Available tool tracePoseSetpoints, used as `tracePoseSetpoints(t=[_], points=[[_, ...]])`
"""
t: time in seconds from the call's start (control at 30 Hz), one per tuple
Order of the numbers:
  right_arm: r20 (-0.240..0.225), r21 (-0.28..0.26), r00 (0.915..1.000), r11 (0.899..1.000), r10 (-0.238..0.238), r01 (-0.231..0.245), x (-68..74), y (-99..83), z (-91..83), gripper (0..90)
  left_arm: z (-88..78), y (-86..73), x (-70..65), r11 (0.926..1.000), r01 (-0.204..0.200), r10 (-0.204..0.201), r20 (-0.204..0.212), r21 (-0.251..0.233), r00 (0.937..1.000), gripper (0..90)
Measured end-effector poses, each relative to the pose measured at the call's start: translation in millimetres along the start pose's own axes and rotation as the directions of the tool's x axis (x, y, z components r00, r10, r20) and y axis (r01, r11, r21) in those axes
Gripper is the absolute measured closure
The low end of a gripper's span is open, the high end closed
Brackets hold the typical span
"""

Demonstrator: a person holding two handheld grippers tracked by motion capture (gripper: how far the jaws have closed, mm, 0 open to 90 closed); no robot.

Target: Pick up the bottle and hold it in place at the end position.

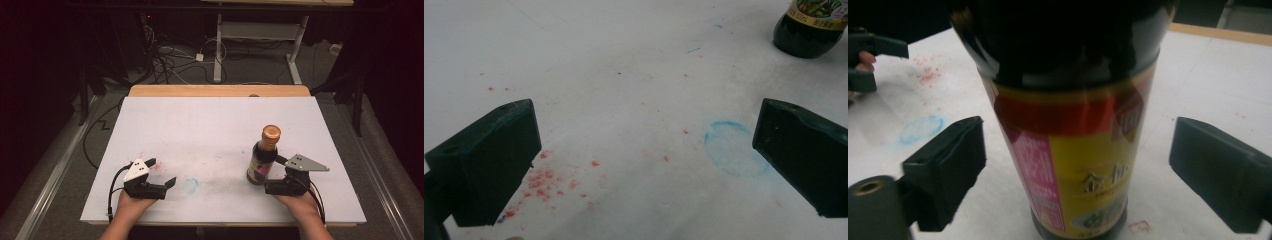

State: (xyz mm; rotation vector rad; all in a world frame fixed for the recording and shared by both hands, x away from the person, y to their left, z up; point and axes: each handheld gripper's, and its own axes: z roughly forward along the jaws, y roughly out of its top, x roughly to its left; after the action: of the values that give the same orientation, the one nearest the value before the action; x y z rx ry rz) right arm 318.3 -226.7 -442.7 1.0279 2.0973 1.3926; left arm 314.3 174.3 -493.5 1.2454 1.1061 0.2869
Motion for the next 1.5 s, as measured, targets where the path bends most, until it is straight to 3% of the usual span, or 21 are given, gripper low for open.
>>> tracePoseSetpoints(t=[0.3, 0.5, 0.67, 0.83, 1.0, 1.5], points=[[0.012, -0.023, 0.9999, 1.0, -0.007, 0.007, 6.5, 9.7, 7.7, 18.0, -0.2, 0.0, -0.1, 1.0, 0.0, 0.0, -0.002, -0.004, 1.0, 0.0], [0.023, -0.043, 0.9996, 0.999, -0.015, 0.016, 6.8, 12.2, 8.6, 29.2, -0.4, 0.1, 0.0, 1.0, 0.003, -0.003, 0.0, -0.006, 1.0, 0.0], [0.041, -0.03, 0.9981, 0.998, -0.046, 0.047, 9.0, 14.3, 7.8, 31.6, -0.3, 0.2, -0.2, 1.0, 0.007, -0.007, 0.0, -0.006, 1.0, 0.0], [0.036, -0.017, 0.9988, 0.999, -0.032, 0.033, 7.0, 21.9, 14.0, 31.9, -0.1, 0.2, 0.0, 1.0, 0.004, -0.004, 0.0, -0.002, 1.0, 0.0], [0.024, -0.033, 0.9993, 0.999, -0.029, 0.03, 6.9, 33.6, 27.4, 31.9, -0.4, 0.4, 0.2, 1.0, 0.003, -0.003, 0.003, 0.0, 1.0, 0.0], [0.002, -0.063, 0.9962, 0.994, -0.087, 0.087, 16.2, 68.9, 86.6, 31.7, -1.3, 0.0, -0.4, 1.0, -0.003, 0.003, 0.008, -0.005, 1.0, 0.0]])
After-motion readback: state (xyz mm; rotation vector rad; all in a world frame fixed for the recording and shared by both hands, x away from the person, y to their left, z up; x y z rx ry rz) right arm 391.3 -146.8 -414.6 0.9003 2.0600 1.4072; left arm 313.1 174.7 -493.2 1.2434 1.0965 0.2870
